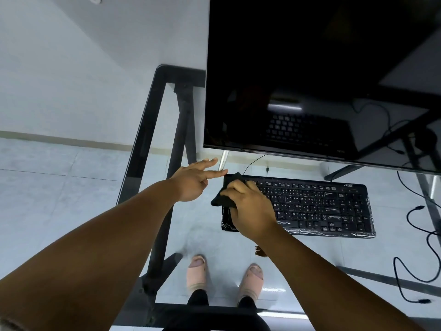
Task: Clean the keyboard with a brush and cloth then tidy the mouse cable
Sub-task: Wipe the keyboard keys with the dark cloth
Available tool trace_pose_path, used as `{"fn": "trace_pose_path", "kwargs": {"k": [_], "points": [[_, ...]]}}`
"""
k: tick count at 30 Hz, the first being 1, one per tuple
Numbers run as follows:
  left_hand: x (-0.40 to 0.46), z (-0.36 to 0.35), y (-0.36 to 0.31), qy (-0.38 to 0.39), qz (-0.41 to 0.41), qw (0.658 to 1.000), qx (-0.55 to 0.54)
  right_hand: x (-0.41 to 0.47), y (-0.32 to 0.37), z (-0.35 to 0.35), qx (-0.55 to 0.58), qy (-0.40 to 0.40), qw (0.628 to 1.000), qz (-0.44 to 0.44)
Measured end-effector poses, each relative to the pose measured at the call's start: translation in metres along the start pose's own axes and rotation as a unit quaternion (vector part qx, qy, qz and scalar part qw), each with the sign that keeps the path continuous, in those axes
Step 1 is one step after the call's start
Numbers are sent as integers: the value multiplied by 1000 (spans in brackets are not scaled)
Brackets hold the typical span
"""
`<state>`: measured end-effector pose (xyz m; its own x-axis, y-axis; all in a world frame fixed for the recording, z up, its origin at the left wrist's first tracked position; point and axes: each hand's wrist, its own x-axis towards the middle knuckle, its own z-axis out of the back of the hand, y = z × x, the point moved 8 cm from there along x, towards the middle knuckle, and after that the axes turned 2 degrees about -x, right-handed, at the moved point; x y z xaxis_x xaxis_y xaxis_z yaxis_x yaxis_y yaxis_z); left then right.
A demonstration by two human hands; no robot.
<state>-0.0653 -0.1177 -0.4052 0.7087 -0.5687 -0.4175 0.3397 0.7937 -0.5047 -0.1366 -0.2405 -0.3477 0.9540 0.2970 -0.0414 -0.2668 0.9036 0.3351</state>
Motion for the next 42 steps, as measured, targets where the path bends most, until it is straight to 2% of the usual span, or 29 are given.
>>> {"fn": "trace_pose_path", "kwargs": {"k": [7, 15, 21, 28, 30, 36, 39, 42], "points": [[0, 0, 1, -1, 2, 1000, -15, 19, -8, 0, -10, -33, 997, -64], [-3, 0, 0, -16, -17, 1000, 1, -37, 12, -8, -7, 46, 997, 55], [-11, -1, -9, -46, -40, 997, -39, -15, 3, -6, -11, 17, 1000, -22], [-21, -5, -17, -84, -49, 995, -34, -47, 7, -10, -7, 72, 992, 103], [-22, -5, -18, -83, -41, 995, -29, -51, -1, -7, -12, 86, 990, 114], [-19, -12, -17, -93, -20, 995, -22, -48, -2, 1, -36, 50, 989, 131], [-21, -14, -16, -108, -21, 994, -21, -43, 20, -12, -43, 51, 985, 157], [-23, -14, -16, -101, -18, 994, -25, -51, 12, -13, -75, 58, 978, 187]]}}
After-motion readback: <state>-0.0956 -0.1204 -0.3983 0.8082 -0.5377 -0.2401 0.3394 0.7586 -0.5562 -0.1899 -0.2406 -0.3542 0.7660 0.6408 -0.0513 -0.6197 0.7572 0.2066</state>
